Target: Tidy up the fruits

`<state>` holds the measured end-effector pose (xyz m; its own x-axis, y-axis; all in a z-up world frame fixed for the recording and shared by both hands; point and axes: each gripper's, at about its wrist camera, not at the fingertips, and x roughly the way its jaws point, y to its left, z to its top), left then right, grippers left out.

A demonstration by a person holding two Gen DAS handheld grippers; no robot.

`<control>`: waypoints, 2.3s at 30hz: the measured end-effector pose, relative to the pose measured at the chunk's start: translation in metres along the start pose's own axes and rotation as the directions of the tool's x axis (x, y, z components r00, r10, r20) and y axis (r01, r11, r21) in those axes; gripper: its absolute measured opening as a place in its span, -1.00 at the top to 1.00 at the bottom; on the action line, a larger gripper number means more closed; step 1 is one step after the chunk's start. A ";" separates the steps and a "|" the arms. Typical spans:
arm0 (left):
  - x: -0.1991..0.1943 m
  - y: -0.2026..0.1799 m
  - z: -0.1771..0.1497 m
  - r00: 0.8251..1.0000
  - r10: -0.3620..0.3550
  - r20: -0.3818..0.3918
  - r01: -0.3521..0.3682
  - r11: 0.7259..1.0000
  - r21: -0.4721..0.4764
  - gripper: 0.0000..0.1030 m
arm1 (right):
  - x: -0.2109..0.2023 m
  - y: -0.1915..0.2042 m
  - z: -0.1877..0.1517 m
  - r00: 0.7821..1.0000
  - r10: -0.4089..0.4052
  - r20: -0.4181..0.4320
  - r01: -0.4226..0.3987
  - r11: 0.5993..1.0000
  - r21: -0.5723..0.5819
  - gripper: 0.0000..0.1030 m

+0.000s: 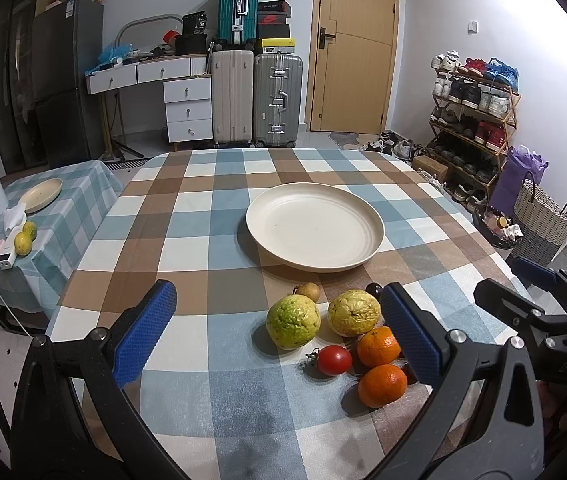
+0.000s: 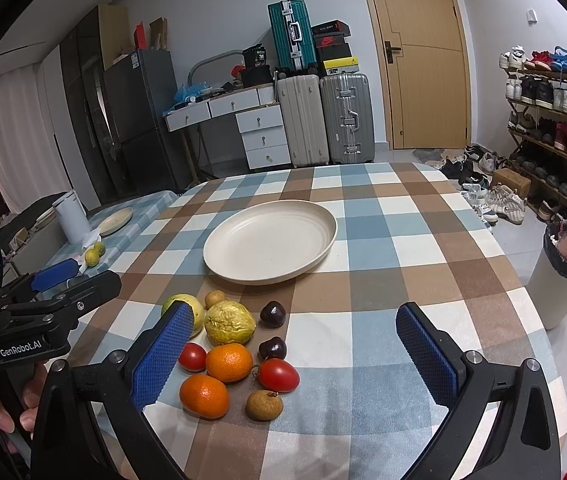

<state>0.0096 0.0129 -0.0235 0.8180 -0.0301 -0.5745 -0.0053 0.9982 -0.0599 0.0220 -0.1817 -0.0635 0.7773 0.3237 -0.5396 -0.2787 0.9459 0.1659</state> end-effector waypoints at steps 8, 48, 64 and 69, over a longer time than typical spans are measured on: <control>0.000 0.000 -0.001 1.000 0.001 0.002 -0.001 1.000 0.002 -0.99 | 0.000 0.000 0.000 1.000 0.001 -0.001 -0.001 1.000 0.000 -1.00; 0.127 0.045 -0.017 0.910 -0.333 -0.248 0.278 0.932 -0.233 -0.52 | 0.064 -0.015 -0.005 0.994 0.055 -0.091 -0.053 0.998 0.032 -1.00; 0.152 0.049 -0.024 0.852 -0.445 -0.277 0.356 0.878 -0.319 0.12 | 0.072 -0.011 -0.003 0.993 0.071 -0.098 -0.070 0.997 0.017 -1.00; 0.143 0.051 -0.021 0.860 -0.445 -0.248 0.364 0.877 -0.313 0.13 | 0.072 -0.010 -0.002 0.991 0.079 -0.106 -0.078 0.997 0.014 -1.00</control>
<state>0.1146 0.0584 -0.1255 0.5635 -0.4834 -0.6699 0.1129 0.8484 -0.5172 0.0790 -0.1677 -0.1056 0.6884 0.3931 -0.6095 -0.3302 0.9181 0.2191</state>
